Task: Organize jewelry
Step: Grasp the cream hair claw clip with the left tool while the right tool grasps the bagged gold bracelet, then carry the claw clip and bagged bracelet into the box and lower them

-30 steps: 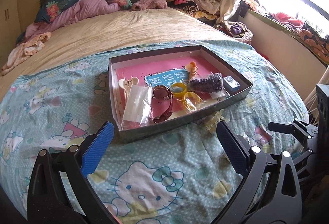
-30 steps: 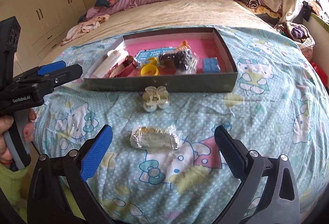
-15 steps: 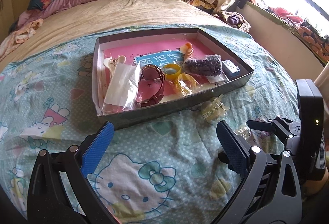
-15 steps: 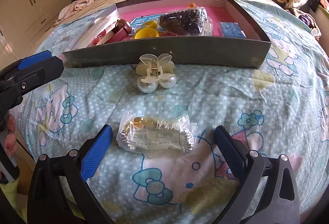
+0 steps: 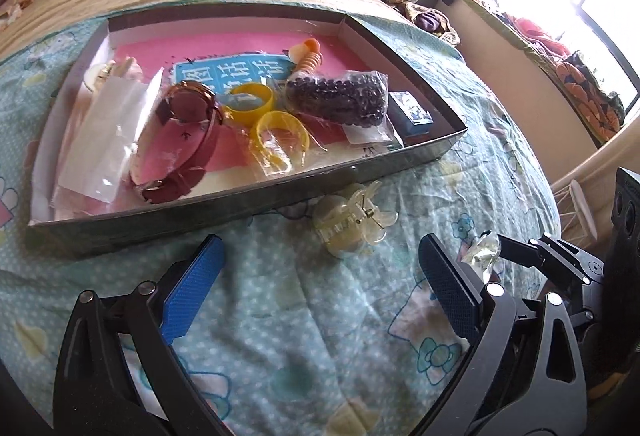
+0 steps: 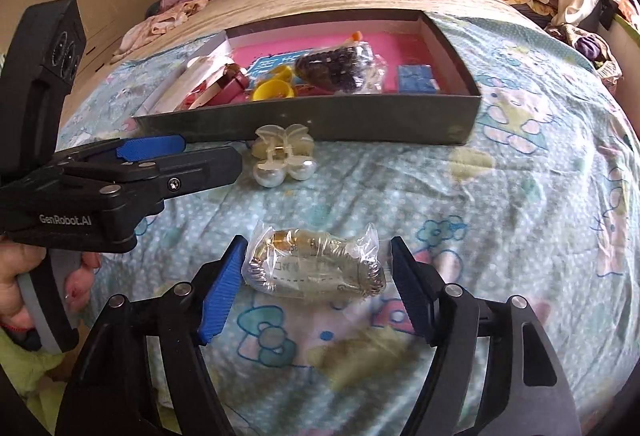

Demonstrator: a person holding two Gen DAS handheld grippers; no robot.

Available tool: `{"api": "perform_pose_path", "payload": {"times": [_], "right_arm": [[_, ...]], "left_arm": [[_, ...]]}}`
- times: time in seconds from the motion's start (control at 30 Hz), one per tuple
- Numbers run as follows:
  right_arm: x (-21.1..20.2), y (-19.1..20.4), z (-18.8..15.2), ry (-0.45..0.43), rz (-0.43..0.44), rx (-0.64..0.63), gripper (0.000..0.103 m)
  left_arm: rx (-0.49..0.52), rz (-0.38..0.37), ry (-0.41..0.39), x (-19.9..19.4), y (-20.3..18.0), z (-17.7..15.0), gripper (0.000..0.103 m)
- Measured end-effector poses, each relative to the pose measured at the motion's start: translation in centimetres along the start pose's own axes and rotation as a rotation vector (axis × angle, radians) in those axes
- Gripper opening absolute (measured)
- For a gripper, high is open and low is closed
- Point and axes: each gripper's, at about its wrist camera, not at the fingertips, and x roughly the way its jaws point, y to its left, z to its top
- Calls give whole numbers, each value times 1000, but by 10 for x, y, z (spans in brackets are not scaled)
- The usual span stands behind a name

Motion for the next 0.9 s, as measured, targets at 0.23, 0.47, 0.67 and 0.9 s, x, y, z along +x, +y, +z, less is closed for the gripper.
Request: {"api": "perform_pose_path", "payload": {"times": [0.23, 0.47, 0.67, 0.9], "right_arm": [[-22, -47, -1, -54, -86, 79, 70], [-36, -67, 0, -115, -88, 133, 70], [-46, -69, 3, -155, -70, 122, 70], [-51, -55, 35, -217, -47, 64, 70]], "left_arm": [[-20, 33, -9, 17, -13, 5, 84], [21, 134, -41, 21, -27, 2, 42], [60, 75, -103, -9, -31, 4, 42], [82, 94, -200, -46, -23, 18, 42]]}}
